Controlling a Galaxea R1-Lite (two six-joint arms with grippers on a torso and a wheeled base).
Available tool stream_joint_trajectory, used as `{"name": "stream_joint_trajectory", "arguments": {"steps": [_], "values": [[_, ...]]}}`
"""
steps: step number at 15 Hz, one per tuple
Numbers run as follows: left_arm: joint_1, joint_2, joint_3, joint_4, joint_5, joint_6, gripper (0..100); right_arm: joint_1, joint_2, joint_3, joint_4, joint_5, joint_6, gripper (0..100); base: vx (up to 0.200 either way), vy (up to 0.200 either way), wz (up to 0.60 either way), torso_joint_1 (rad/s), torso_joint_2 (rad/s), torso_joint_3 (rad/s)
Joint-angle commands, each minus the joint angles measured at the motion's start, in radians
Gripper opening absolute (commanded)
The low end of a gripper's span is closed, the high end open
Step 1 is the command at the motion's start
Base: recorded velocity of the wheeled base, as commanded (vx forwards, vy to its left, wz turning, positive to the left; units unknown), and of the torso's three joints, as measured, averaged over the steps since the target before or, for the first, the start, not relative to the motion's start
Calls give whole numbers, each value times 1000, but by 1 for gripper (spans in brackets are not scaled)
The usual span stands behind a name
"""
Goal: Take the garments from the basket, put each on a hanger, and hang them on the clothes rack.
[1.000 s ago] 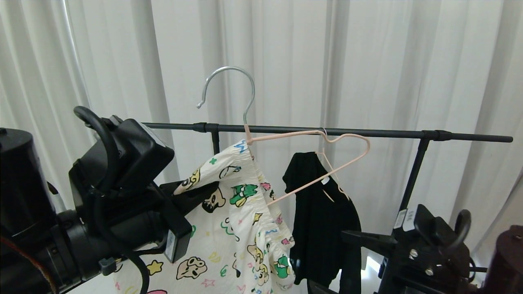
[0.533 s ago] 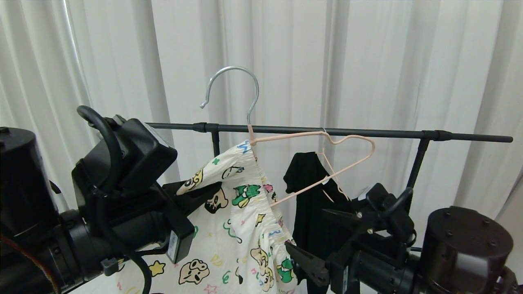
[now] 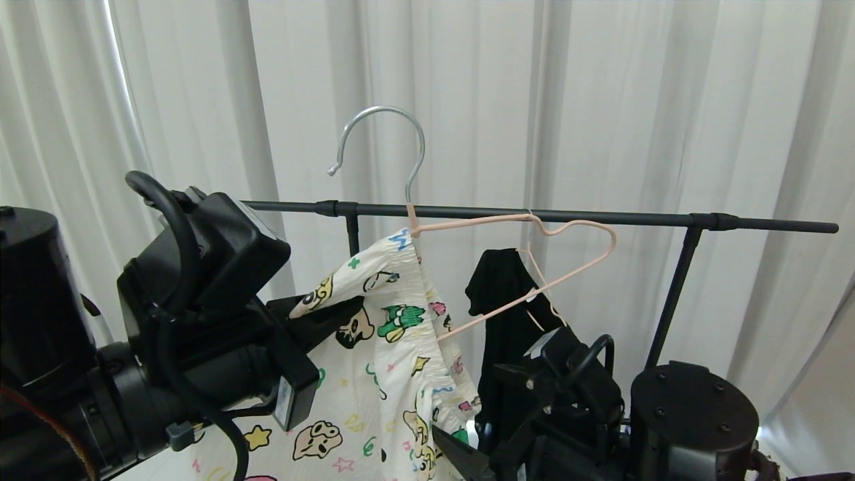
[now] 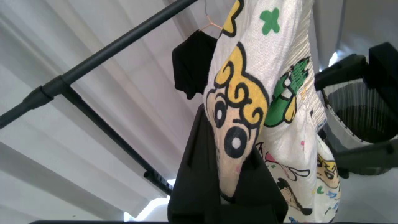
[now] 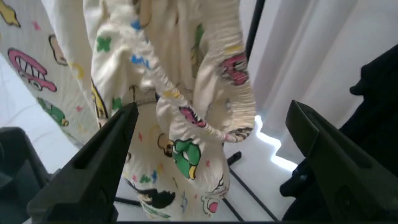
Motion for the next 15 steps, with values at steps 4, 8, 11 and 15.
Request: {"name": "stream_joint_trajectory", "arguments": {"steps": [4,8,11,15], "values": [[5,1,17,0,2,0,0,-62,-29,89,-18,-45,2,100,0,0,0,0,0,0],[3,3,26,0,1,0,0,-118,-63,104,-31,-45,2,100,0,0,0,0,0,0],[-15,-2,24,0,1,-2,0,-112,-34,61,-31,-42,-3,100,0,0,0,0,0,0],[-76,-6,10,0,-1,-2,0,-24,9,60,-31,-44,-1,100,0,0,0,0,0,0]]}}
